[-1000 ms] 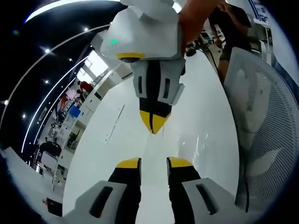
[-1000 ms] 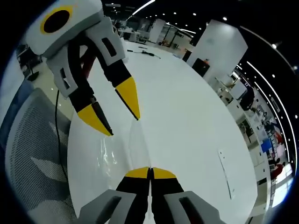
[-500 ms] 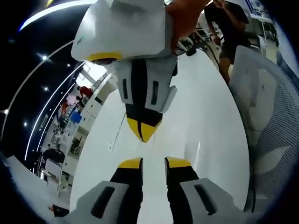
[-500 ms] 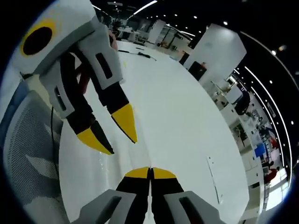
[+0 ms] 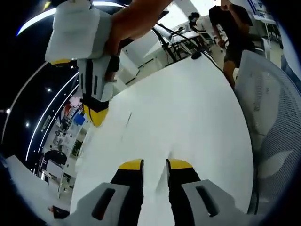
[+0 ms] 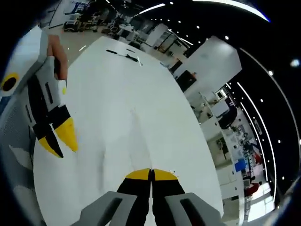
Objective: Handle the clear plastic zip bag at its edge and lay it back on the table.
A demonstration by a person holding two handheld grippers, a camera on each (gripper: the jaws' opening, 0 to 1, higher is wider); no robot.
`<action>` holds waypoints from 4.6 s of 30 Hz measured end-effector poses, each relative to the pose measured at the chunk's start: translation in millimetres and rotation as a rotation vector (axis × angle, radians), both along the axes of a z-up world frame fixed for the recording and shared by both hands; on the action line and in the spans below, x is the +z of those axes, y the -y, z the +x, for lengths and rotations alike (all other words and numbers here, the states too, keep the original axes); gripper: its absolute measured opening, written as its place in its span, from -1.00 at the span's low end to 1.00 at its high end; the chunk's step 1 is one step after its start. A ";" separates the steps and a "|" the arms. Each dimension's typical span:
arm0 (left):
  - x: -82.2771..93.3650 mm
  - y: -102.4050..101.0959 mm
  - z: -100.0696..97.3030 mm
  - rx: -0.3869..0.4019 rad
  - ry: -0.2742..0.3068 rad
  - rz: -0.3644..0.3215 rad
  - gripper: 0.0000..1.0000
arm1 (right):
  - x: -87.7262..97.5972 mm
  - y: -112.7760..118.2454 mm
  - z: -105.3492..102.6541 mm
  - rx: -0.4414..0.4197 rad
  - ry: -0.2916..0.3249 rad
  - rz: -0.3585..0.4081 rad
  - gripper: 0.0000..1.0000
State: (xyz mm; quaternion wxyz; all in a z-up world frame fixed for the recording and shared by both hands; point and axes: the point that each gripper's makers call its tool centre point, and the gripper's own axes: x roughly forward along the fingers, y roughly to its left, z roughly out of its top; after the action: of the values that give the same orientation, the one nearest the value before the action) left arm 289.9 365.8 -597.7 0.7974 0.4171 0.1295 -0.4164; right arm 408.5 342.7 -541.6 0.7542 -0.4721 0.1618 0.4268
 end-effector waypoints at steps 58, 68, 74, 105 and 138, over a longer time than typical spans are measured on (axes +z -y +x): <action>-54.6 -0.2 -12.0 0.052 -0.091 0.131 -1.00 | -90.2 -13.4 -97.7 -0.006 -0.212 0.012 -1.00; -71.0 4.8 -23.4 0.031 -0.111 0.162 -1.00 | -95.9 -8.6 -96.3 -0.069 -0.213 0.030 -1.00; -82.8 9.2 -35.9 0.000 -0.122 0.194 -1.00 | -95.7 -6.7 -96.9 -0.110 -0.224 0.060 -1.00; -110.8 17.9 -56.4 -0.010 -0.197 0.235 -1.00 | -96.4 -5.6 -95.3 -0.117 -0.207 0.063 -1.00; -113.8 6.0 -53.9 0.077 -0.236 0.195 -1.00 | -126.3 -11.0 -123.4 0.008 -0.270 0.005 -1.00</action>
State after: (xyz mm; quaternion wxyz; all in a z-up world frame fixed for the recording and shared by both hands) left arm 236.0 359.8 -711.6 0.7480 0.4354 0.2778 -0.4169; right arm 285.1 353.7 -667.9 0.7250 -0.4092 0.2591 0.4897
